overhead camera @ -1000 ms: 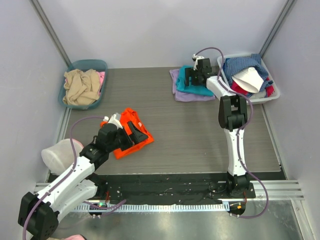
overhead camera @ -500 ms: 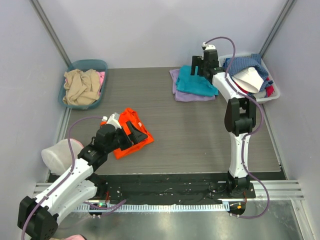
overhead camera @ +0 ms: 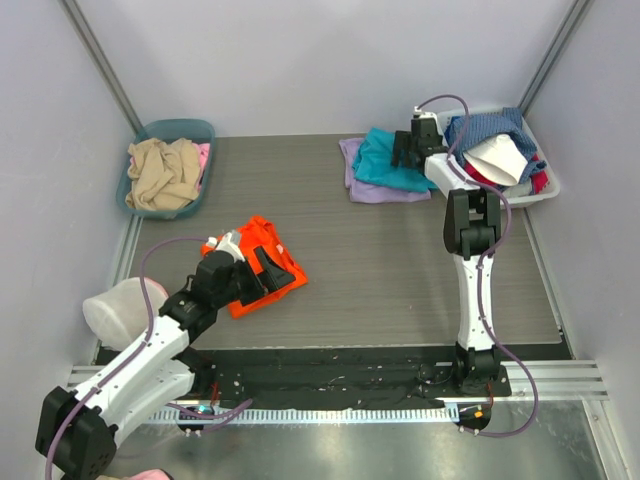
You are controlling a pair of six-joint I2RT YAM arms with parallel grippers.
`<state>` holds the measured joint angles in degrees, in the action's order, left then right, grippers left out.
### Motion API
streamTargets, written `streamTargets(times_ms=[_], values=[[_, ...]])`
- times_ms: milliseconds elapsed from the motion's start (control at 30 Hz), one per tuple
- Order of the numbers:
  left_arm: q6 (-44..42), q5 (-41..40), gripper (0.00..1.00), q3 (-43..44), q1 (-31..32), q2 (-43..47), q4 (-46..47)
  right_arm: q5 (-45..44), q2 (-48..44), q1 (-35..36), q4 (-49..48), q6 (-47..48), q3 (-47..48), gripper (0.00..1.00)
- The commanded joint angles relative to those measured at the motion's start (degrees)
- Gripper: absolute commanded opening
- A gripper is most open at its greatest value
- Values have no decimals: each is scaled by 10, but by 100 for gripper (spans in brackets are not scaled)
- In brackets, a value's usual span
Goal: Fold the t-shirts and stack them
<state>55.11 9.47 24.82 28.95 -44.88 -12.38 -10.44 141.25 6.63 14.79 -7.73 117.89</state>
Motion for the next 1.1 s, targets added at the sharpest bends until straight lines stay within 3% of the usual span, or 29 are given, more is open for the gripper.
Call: streamTargets(times_ms=[0, 500, 633, 800, 1067], values=[[-5, 0, 100, 2, -3, 4, 23, -21, -16, 3, -5, 9, 12, 92], [-21, -12, 100, 40, -3, 21, -17, 4, -213, 10, 3, 0, -27, 94], [-25, -89, 100, 64, -3, 29, -94, 16, -272, 29, 8, -26, -100, 94], [-1, -209, 100, 90, -3, 44, -187, 54, -387, 78, -17, -57, -265, 94], [57, -316, 100, 60, -3, 75, -252, 193, -404, 174, -7, -59, -365, 94]])
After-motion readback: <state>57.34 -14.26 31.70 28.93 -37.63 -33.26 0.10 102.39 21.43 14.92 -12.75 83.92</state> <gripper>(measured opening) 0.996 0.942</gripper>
